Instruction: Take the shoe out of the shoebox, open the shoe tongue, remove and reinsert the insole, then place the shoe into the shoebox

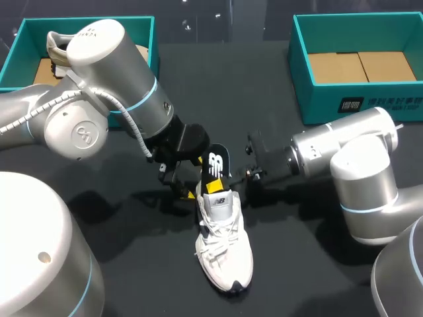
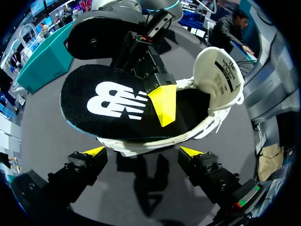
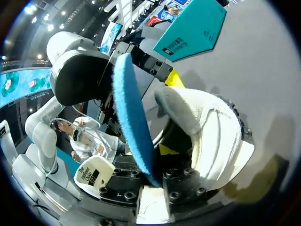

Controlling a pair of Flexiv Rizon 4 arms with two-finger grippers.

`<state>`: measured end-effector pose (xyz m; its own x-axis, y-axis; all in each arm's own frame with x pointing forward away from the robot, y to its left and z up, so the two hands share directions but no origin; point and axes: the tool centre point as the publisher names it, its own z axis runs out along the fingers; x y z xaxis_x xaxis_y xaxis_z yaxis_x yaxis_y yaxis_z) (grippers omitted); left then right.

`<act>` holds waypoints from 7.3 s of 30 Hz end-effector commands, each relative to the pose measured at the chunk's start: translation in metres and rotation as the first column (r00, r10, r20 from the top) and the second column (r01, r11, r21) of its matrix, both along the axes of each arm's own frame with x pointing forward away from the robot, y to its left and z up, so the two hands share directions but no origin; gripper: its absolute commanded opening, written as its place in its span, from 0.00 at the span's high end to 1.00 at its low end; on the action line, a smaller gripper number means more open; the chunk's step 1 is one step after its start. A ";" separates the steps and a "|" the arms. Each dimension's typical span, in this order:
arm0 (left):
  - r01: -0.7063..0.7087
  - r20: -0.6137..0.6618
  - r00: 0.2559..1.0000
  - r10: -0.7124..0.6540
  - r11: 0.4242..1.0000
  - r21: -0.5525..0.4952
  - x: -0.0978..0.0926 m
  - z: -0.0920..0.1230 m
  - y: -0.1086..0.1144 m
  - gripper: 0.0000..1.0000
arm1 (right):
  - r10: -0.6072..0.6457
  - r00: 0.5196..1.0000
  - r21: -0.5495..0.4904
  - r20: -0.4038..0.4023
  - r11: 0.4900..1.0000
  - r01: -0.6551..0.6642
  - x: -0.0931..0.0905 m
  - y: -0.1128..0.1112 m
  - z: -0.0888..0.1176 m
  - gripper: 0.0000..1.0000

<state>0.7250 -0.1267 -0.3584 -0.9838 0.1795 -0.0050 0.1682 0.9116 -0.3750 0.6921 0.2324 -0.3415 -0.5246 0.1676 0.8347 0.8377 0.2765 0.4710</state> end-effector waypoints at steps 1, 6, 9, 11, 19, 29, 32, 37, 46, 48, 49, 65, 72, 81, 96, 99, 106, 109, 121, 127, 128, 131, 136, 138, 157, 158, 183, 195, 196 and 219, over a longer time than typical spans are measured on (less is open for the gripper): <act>0.000 0.002 1.000 0.000 1.000 0.001 0.000 -0.001 0.000 0.00 | -0.017 0.999 0.005 0.047 1.000 0.017 -0.002 -0.003 0.009 0.58; 0.000 0.002 1.000 0.000 1.000 0.001 0.000 -0.001 0.000 0.00 | -0.023 0.995 0.015 0.101 1.000 0.022 0.003 -0.006 0.020 0.63; 0.000 0.002 1.000 0.000 1.000 0.001 0.000 -0.001 0.000 0.00 | -0.027 0.993 0.016 0.116 1.000 0.026 0.007 -0.007 0.023 0.68; 0.000 0.002 1.000 0.000 1.000 0.001 0.000 -0.001 0.000 0.00 | -0.030 0.992 0.018 0.123 0.999 0.028 0.010 -0.007 0.025 0.68; 0.000 0.002 1.000 0.000 1.000 0.001 0.000 -0.001 0.000 0.00 | -0.045 0.989 0.027 0.143 0.999 0.041 0.026 -0.009 0.028 0.63; 0.000 0.002 1.000 0.000 1.000 0.001 0.000 -0.001 0.000 0.00 | -0.018 0.993 0.032 0.117 0.999 0.015 0.028 -0.006 0.020 1.00; 0.000 0.002 1.000 0.000 1.000 0.001 0.000 -0.001 0.000 0.00 | -0.015 0.995 0.029 0.102 1.000 0.012 0.025 -0.005 0.017 1.00; 0.000 0.002 1.000 0.000 1.000 0.001 0.000 -0.001 0.000 0.00 | -0.013 0.997 0.020 0.074 1.000 0.011 0.016 -0.005 0.012 1.00; 0.000 0.002 1.000 0.000 1.000 0.001 0.000 -0.001 0.000 0.00 | -0.023 1.000 -0.001 -0.008 1.000 0.023 0.000 -0.006 -0.002 1.00; 0.000 0.002 1.000 0.000 1.000 0.001 0.000 -0.001 0.000 0.00 | -0.028 0.999 -0.012 -0.029 1.000 0.028 -0.003 -0.005 -0.003 1.00; 0.000 0.002 1.000 0.000 1.000 0.001 0.000 -0.001 0.000 0.00 | -0.029 0.999 -0.018 -0.037 0.999 0.028 -0.005 -0.005 -0.004 1.00; 0.000 0.002 1.000 0.000 1.000 0.001 0.000 -0.001 0.000 0.00 | -0.035 0.998 -0.041 0.048 0.998 0.037 0.012 -0.003 0.009 0.61; 0.000 0.002 1.000 0.000 1.000 0.001 0.000 -0.001 0.000 0.00 | -0.033 0.995 -0.037 0.097 0.999 0.037 0.017 -0.004 0.018 0.59; 0.000 0.002 1.000 0.000 1.000 0.001 0.000 -0.001 0.000 0.00 | -0.027 0.993 -0.030 0.118 0.999 0.031 0.020 -0.003 0.020 0.63; 0.000 0.002 1.000 0.000 1.000 0.001 0.000 -0.001 0.000 0.00 | -0.054 0.998 -0.044 0.036 0.998 0.055 0.022 -0.001 0.006 1.00; 0.000 0.002 1.000 0.000 1.000 0.001 0.000 -0.001 0.000 0.00 | -0.061 0.998 -0.050 -0.003 0.997 0.061 0.016 -0.002 0.001 1.00; 0.000 0.002 1.000 0.000 1.000 0.001 0.000 -0.001 0.000 0.00 | -0.067 0.993 -0.075 -0.095 0.995 0.060 -0.003 -0.001 -0.007 1.00; 0.000 0.002 1.000 0.000 1.000 0.001 0.000 -0.001 0.000 0.00 | -0.068 0.991 -0.085 -0.119 0.995 0.058 -0.008 -0.001 -0.009 1.00; 0.000 0.002 1.000 0.000 1.000 0.001 0.000 -0.001 0.000 0.00 | -0.084 0.996 -0.094 -0.034 0.992 0.080 -0.001 -0.002 0.004 0.64; 0.000 0.002 1.000 0.000 1.000 0.001 0.000 -0.001 0.000 0.00 | -0.103 0.992 -0.095 0.070 0.989 0.109 0.005 -0.003 0.017 0.54; 0.000 0.002 1.000 0.000 1.000 0.001 0.000 -0.001 0.000 0.00 | -0.104 0.991 -0.096 0.085 0.989 0.113 0.007 -0.003 0.018 0.53; 0.000 0.002 1.000 0.000 1.000 0.001 0.000 -0.001 0.000 0.00 | -0.107 0.987 -0.093 0.120 0.989 0.119 0.011 -0.004 0.021 0.47; 0.000 0.002 1.000 0.000 1.000 0.001 0.000 -0.001 0.000 0.00 | -0.094 0.986 -0.082 0.139 0.991 0.106 0.020 -0.003 0.021 0.51; 0.000 0.002 1.000 0.000 1.000 0.001 0.000 -0.001 0.000 0.00 | -0.089 0.987 -0.078 0.137 0.992 0.100 0.024 -0.002 0.019 0.51; 0.000 0.002 1.000 0.000 1.000 0.001 0.000 -0.001 0.000 0.00 | -0.108 0.994 -0.086 0.006 0.990 0.108 0.015 -0.002 -0.001 1.00; 0.000 0.002 1.000 0.000 1.000 0.001 0.000 -0.001 0.000 0.00 | -0.110 0.994 -0.090 -0.006 0.990 0.109 0.012 -0.002 -0.003 1.00; 0.000 0.002 1.000 0.000 1.000 0.001 0.000 -0.001 0.000 0.00 | -0.115 0.989 -0.153 0.088 0.980 0.127 0.006 0.000 0.017 0.50; 0.000 0.002 1.000 0.000 1.000 0.001 0.000 -0.001 0.000 0.00 | -0.127 0.976 -0.147 0.177 0.977 0.154 0.014 -0.005 0.025 0.19; 0.000 0.002 1.000 0.000 1.000 0.001 0.000 -0.001 0.000 0.00 | -0.128 0.976 -0.146 0.177 0.977 0.155 0.015 -0.005 0.024 0.21; 0.000 0.002 1.000 0.000 1.000 0.001 0.000 -0.001 0.000 0.00 | -0.155 0.988 -0.177 0.016 0.972 0.155 0.023 -0.007 -0.010 1.00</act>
<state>0.7250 -0.1268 -0.3584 -0.9838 0.1794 -0.0050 0.1682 0.9116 -0.3750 0.7163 0.2210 -0.3456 -0.4948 0.3818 0.7806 0.8689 0.2280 0.4393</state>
